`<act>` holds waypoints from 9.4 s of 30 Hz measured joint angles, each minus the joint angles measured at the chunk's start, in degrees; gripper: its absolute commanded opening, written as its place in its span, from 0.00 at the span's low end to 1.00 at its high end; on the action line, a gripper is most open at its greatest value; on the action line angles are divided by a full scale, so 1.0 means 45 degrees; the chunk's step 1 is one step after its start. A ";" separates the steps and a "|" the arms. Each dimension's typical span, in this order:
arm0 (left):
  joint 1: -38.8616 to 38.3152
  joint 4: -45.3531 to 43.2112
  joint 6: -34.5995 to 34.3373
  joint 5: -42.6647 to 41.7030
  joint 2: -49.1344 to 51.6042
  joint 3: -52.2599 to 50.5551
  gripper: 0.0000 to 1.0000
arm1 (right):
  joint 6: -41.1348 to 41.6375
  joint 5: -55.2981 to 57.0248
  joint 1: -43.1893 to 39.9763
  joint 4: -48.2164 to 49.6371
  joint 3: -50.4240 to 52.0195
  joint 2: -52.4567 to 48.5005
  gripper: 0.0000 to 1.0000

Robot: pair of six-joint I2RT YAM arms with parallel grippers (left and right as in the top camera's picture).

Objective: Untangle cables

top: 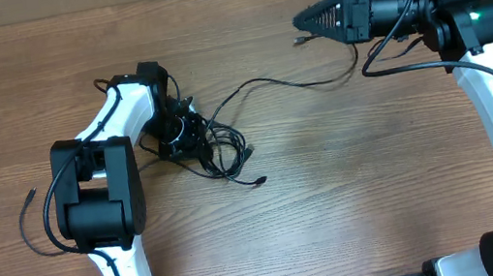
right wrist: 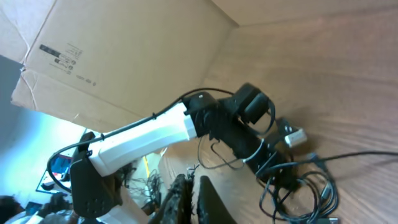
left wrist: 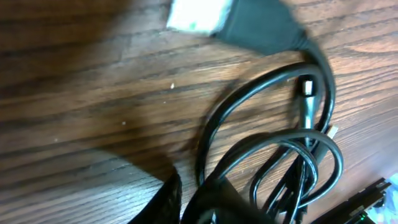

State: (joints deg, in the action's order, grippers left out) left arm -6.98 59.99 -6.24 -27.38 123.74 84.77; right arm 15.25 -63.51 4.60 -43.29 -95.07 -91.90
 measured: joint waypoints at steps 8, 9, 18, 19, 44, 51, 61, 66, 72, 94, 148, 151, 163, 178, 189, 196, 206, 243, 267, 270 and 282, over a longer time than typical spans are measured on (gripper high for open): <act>0.0083 0.0015 0.0039 -0.1919 -0.0087 0.0053 0.75 | -0.0053 0.2200 0.0602 -0.2123 -0.0019 0.0000 0.35; 0.0131 0.0029 0.0044 -0.2016 -0.0087 0.0053 0.75 | -0.0078 0.2540 0.0719 -0.2317 -0.0019 0.0000 0.36; 0.0491 0.1695 0.0243 -0.2205 0.0044 0.1132 0.41 | -0.0505 0.4323 0.1889 -0.3458 0.0219 -0.0102 0.38; 0.0491 0.1812 0.0325 -0.2210 0.0044 0.1258 0.28 | -0.0554 0.4469 0.2069 -0.3526 0.0219 -0.0151 0.38; 0.0491 0.4376 0.0743 -0.3536 0.0029 0.3342 0.04 | -0.0724 0.5615 0.4624 -0.3750 0.0228 -0.2914 0.57; 0.0491 0.4401 0.1015 -0.4201 0.0029 0.3342 0.04 | -0.0719 0.5833 0.4833 -0.3604 0.0850 -0.2973 0.58; 0.0491 0.4731 0.2788 -0.5790 0.0029 0.3342 0.04 | 0.0248 0.6819 0.5085 -0.0918 0.2798 -0.3036 0.58; 0.0491 0.5076 0.3293 -0.6018 0.0029 0.3342 0.04 | 0.0962 0.8145 0.5085 -0.0277 0.3264 -0.3036 0.59; 0.0491 0.5255 0.3784 -0.6081 0.0029 0.3342 0.04 | 0.1239 0.9675 0.5081 -0.0189 0.3298 -0.3036 0.62; 0.0491 0.5294 0.4085 -0.5678 0.0029 0.3342 0.04 | 0.3973 0.7543 0.5081 -0.0053 0.3293 -0.3045 0.58; -0.0136 0.3259 0.1821 -0.4483 0.0005 0.2730 0.17 | 0.4022 0.6868 0.4007 0.2239 0.4439 -0.1282 0.04; -0.0306 0.2035 0.0403 -0.4478 0.0005 0.1962 0.20 | 0.4017 0.6868 0.4007 0.2239 0.4439 -0.1282 0.04; -0.0350 0.0272 -0.2909 -0.4478 0.0005 0.0860 0.41 | 0.3993 0.6873 0.4007 0.2234 0.4439 -0.1282 0.04; -0.1336 -0.0452 -0.4585 -0.3978 0.0005 0.0855 0.28 | 0.3993 0.6921 0.4007 0.2234 0.4439 -0.1282 0.04; -0.1355 0.0340 -0.4265 -0.3026 0.0005 0.0855 0.04 | 0.3959 0.7087 0.3934 0.2006 0.4439 -0.1282 0.04; 0.0262 0.2249 -0.2089 -0.2841 0.0005 0.0855 0.04 | 0.3701 0.7106 0.2686 0.1379 0.4439 -0.1282 0.04; 0.3560 0.2846 -0.0476 -0.3269 0.0005 0.0855 0.04 | 0.2866 0.7121 0.1132 0.0471 0.4439 -0.1282 0.04; 0.4347 0.3138 -0.0194 -0.2225 -0.1297 0.1821 0.66 | 0.2599 0.8563 0.1010 0.0039 0.4439 -0.1282 0.04; -0.3429 -0.3143 -0.6305 0.0913 -0.1379 0.1865 0.86 | 0.2599 0.8641 0.1010 0.0044 0.4439 -0.1282 0.04; -0.3575 -0.3342 -0.6659 0.1428 -0.1379 0.1865 0.87 | 0.2599 0.8641 0.1010 0.0034 0.4439 -0.1282 0.04; -0.3929 -0.3317 -0.7198 0.2234 -0.0971 0.1865 0.04 | 0.2594 0.8641 0.1010 0.0049 0.4439 -0.1282 0.04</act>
State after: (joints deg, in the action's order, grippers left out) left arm -24.67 45.06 -38.63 -17.32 119.37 93.17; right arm 26.92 -24.62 9.15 -43.07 -75.09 -97.67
